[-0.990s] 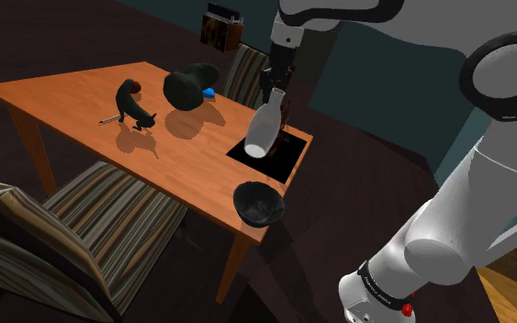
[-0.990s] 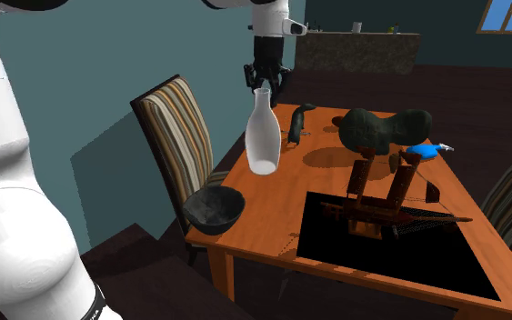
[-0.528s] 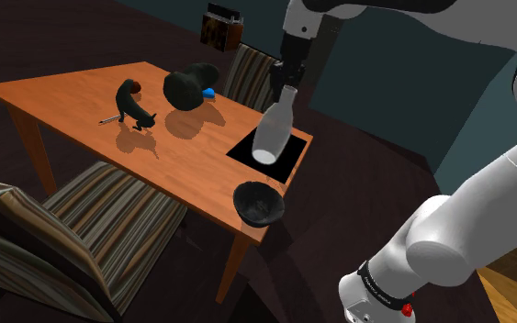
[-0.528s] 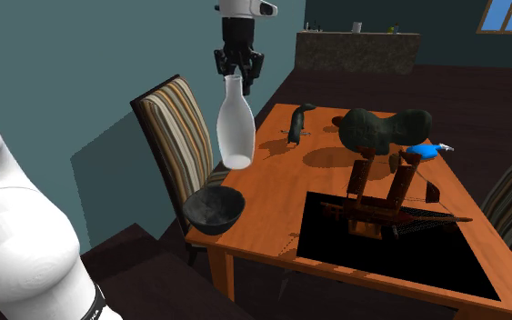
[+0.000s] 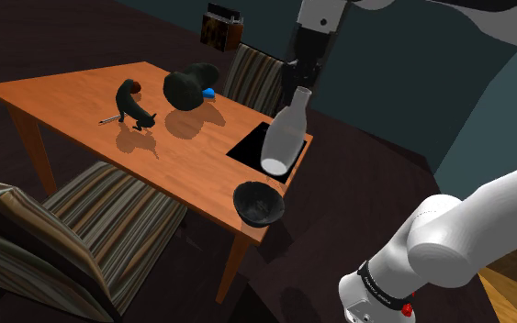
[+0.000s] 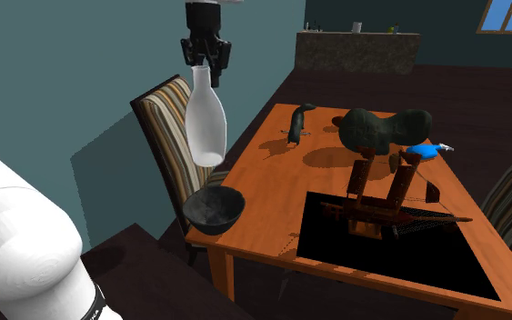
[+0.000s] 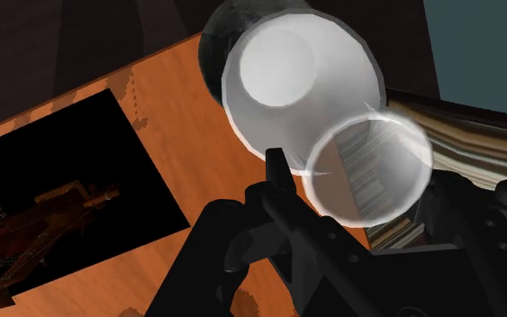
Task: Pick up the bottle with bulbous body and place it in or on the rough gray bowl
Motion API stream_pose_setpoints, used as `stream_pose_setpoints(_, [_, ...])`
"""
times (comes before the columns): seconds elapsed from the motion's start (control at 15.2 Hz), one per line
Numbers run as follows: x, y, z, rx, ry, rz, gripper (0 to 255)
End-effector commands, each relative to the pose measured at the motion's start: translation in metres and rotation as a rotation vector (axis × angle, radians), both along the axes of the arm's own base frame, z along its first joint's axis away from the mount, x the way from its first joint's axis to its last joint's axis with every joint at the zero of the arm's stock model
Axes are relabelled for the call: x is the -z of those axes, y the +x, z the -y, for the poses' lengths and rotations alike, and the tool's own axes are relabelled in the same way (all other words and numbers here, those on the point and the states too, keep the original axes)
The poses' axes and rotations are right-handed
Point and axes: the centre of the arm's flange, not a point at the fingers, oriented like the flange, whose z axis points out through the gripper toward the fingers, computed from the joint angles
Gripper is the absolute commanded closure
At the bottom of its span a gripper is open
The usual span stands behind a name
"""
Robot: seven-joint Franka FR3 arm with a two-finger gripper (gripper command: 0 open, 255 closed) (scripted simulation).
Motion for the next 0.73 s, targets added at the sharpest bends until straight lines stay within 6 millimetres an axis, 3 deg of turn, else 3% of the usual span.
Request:
stream_pose_setpoints(0.0, [0.009,-0.002,-0.001,0.001,0.0,0.0,255])
stream_pose_setpoints(0.66, [0.062,-0.002,-0.001,0.001,0.0,0.0,255])
